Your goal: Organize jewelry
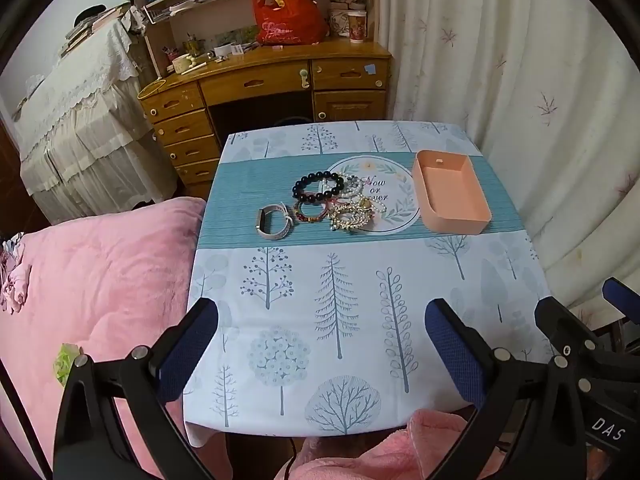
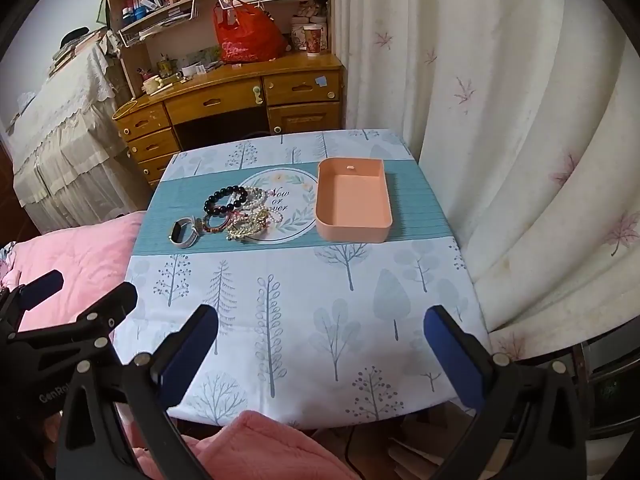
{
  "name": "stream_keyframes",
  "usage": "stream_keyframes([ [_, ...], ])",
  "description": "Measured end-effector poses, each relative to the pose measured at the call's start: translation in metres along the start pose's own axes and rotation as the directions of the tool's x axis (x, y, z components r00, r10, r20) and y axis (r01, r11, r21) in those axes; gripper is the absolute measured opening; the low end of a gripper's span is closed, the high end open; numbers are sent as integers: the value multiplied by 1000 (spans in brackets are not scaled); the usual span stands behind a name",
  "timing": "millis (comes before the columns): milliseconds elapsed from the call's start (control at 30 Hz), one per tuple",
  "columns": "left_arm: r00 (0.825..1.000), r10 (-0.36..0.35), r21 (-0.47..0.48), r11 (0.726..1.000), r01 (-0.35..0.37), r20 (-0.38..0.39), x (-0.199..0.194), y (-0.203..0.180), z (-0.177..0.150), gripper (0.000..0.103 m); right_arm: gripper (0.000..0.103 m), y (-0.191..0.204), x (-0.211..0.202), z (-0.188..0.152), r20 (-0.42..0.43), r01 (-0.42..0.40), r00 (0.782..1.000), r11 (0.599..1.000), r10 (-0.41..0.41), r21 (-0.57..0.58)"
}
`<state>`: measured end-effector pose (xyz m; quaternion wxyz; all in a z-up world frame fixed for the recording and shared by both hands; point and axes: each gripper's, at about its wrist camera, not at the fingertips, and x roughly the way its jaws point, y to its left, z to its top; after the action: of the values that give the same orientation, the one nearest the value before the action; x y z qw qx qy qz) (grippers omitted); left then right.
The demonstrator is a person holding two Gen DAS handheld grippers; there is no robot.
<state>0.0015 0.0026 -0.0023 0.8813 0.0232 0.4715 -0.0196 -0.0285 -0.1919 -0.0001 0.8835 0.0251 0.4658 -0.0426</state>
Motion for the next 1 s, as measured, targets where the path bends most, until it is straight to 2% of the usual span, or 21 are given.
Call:
stream_keyframes([
  [1000, 1000, -6, 15, 1000, 6, -8, 0, 5, -5, 102, 103, 2, -2, 1, -22, 15, 1000, 1000, -14, 11],
])
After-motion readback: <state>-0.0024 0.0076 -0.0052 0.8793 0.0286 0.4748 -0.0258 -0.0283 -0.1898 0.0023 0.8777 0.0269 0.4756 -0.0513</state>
